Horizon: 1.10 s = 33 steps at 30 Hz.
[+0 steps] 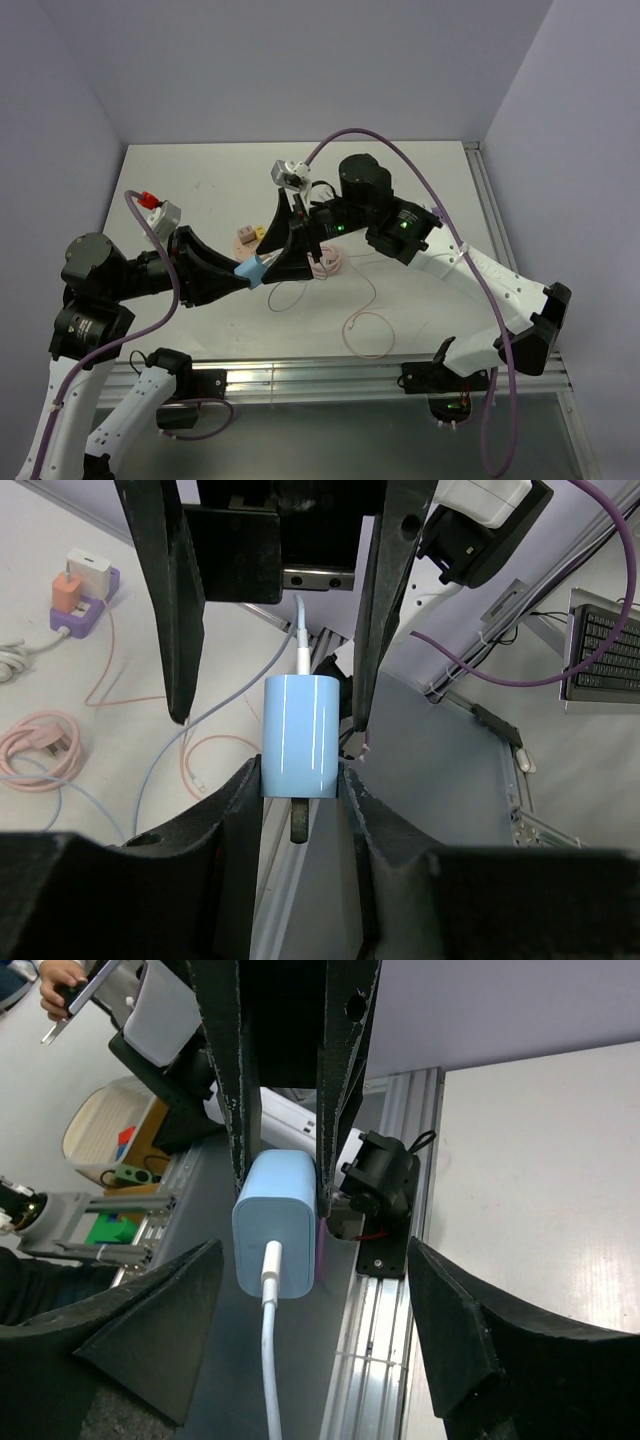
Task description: Insert the plug
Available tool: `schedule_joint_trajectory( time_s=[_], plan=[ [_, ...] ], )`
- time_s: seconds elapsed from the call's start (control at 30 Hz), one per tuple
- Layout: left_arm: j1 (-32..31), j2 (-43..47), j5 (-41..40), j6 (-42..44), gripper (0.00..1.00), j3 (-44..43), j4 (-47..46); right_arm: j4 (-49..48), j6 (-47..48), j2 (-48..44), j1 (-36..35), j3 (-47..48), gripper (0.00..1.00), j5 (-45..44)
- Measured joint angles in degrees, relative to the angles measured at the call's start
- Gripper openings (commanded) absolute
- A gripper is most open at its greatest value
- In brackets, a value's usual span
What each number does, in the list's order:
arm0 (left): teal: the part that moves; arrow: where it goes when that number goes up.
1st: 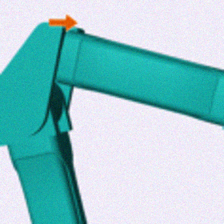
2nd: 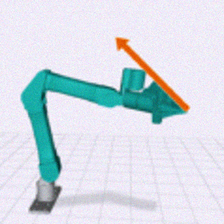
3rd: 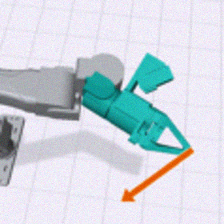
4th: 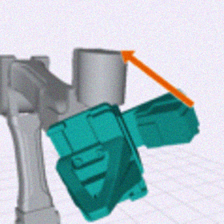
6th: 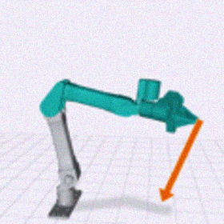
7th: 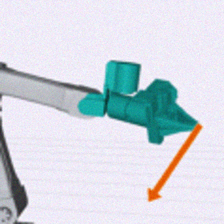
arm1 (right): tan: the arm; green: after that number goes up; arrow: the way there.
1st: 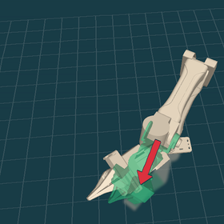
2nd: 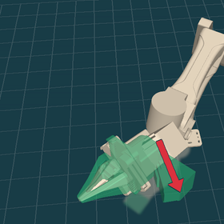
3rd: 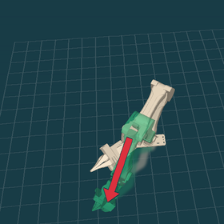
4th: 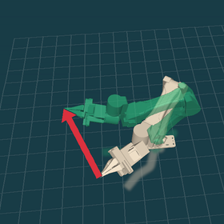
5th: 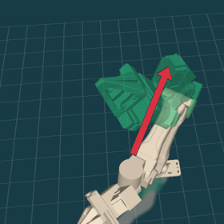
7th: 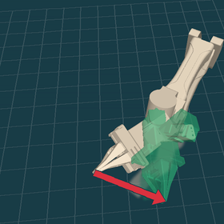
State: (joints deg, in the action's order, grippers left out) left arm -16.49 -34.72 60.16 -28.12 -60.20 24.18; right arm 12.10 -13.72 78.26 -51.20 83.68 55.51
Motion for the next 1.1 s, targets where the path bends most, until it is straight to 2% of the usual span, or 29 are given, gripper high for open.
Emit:
schedule_joint_trajectory(
  time_s=[0.1,0.47,0.57,0.6,0.63,0.73,0.77,0.8,0.83,0.87,0.9,0.97,1.1],
  plan=[
    [0.00,0.00,0.00,-0.02,0.00,0.00,0.00,-0.13,-0.44,0.72,-0.42,0.00,0.71,-0.02],
    [0.00,-0.04,0.02,0.00,0.00,0.17,-0.09,-3.26,-3.61,0.92,-0.70,0.00,0.55,0.96],
    [0.02,-0.07,-0.07,0.07,0.00,0.52,-0.52,-4.48,-4.37,0.98,-0.83,0.00,0.27,2.49],
    [0.00,-0.07,0.11,0.07,0.00,0.70,-0.66,-4.50,-4.35,1.01,-0.85,0.00,0.03,2.45],
    [0.00,-0.07,0.17,0.07,0.01,0.76,-0.72,-4.42,-4.44,1.07,-0.90,0.00,0.00,2.62],
    [0.00,-0.11,-0.39,0.42,0.00,0.76,0.46,-3.30,-4.37,1.84,-0.90,0.81,0.00,2.80],
    [0.00,-0.13,-0.94,0.50,0.04,0.72,0.98,-2.89,-4.20,2.12,-0.90,1.07,0.00,2.78],
    [0.00,-0.22,-1.60,0.72,0.16,0.52,1.92,-2.49,-3.93,2.27,-0.87,1.16,0.00,2.64],
    [0.00,-0.39,-2.16,1.03,0.31,0.26,2.95,-2.16,-3.72,2.34,-0.87,1.16,0.00,2.29],
    [-0.11,-0.70,-3.17,1.44,0.62,-0.13,4.28,-1.86,-3.54,2.36,-0.87,1.14,0.00,1.66],
    [-0.20,-1.01,-5.16,1.70,0.73,-0.70,5.46,-1.66,-3.34,2.34,-0.87,1.14,0.00,0.35],
    [-0.33,-2.36,-12.90,1.33,0.85,-2.45,8.20,-1.53,-2.86,2.36,-1.31,1.14,0.00,-3.45],
    [-0.59,-3.65,-31.19,-1.20,0.93,-5.05,15.34,-0.26,-2.05,3.58,-0.81,1.97,0.00,-13.84]
  ],
)
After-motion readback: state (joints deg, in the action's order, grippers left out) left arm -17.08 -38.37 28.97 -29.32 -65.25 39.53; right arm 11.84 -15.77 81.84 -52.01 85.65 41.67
